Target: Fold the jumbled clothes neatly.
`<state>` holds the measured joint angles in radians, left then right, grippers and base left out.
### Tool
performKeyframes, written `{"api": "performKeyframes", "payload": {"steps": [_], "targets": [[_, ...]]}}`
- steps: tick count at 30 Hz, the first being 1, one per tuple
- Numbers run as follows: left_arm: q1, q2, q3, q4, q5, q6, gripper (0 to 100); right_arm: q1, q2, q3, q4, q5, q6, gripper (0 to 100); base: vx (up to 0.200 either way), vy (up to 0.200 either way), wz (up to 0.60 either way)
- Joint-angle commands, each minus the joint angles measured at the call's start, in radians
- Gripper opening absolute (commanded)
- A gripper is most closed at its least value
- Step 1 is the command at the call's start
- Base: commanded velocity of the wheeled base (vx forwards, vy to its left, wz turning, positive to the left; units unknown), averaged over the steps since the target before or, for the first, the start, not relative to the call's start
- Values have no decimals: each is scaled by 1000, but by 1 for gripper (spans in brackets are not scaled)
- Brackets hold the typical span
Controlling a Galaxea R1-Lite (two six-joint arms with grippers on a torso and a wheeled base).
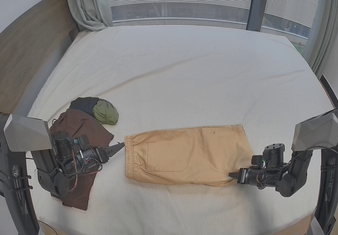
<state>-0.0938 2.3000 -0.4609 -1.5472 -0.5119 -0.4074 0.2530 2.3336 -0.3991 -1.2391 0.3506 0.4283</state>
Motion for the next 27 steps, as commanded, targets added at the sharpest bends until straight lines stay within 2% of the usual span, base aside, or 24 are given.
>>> {"api": "performKeyframes", "payload": {"steps": [1,4,5,10,22,27], "targets": [[-1,1,18,-1,-27,4,100,0,3,3,0,1,-14,100,0,0,0],[-6,-5,30,-1,-33,2,100,0,1,8,-2,-5,-22,100,0,0,0],[-52,32,68,-1,-30,-5,100,152,-77,373,-89,-7,-316,100,0,0,0],[-52,33,68,-1,-30,-5,100,155,-76,399,-168,-7,-319,100,0,0,0],[-58,33,76,-1,-30,-4,100,152,-80,399,-217,-7,-318,100,0,0,0],[-58,39,74,-1,-30,-4,100,158,-94,399,-296,-4,-316,100,0,0,0]]}}
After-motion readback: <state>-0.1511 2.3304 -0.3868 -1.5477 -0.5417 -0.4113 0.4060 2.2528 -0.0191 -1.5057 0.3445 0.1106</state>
